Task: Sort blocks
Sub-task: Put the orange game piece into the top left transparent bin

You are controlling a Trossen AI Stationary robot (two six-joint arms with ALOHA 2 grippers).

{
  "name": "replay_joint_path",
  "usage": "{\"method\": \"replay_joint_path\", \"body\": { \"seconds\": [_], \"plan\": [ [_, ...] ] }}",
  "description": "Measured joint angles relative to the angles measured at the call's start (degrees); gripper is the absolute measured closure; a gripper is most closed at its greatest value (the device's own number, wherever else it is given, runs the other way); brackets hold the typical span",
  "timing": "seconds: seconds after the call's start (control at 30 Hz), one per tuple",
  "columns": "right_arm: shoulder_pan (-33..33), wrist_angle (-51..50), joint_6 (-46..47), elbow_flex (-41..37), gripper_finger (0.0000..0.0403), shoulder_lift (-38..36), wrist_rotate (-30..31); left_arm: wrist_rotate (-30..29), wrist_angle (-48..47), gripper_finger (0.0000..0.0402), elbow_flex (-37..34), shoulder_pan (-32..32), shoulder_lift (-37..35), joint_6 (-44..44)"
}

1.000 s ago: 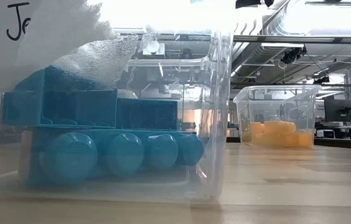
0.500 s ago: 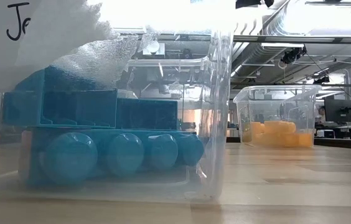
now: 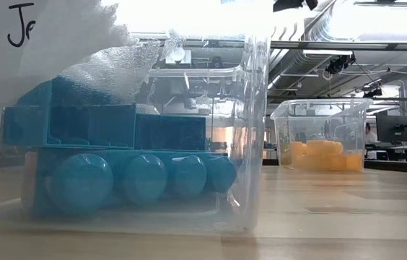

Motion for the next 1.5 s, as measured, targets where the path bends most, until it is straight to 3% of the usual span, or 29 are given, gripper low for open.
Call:
{"method": "replay_joint_path", "body": {
  "seconds": [0.8,1.1,1.5],
  "plan": [
    [0.01,1.64,-1.36,0.01,0.0133,3.19,-2.09,-1.49,-5.23,0.0401,0.02,-0.09,-2.54,-1.35],
    [0.01,1.6,-1.07,0.01,0.0133,3.17,-2.21,-1.41,1.14,0.0402,-3.43,-0.47,-2.67,-2.41],
    [0.01,1.58,-1.05,0.0,0.0133,3.15,-2.19,-0.58,-4.42,0.0402,-3.67,-5.74,-3.53,-10.74]
  ]
}}
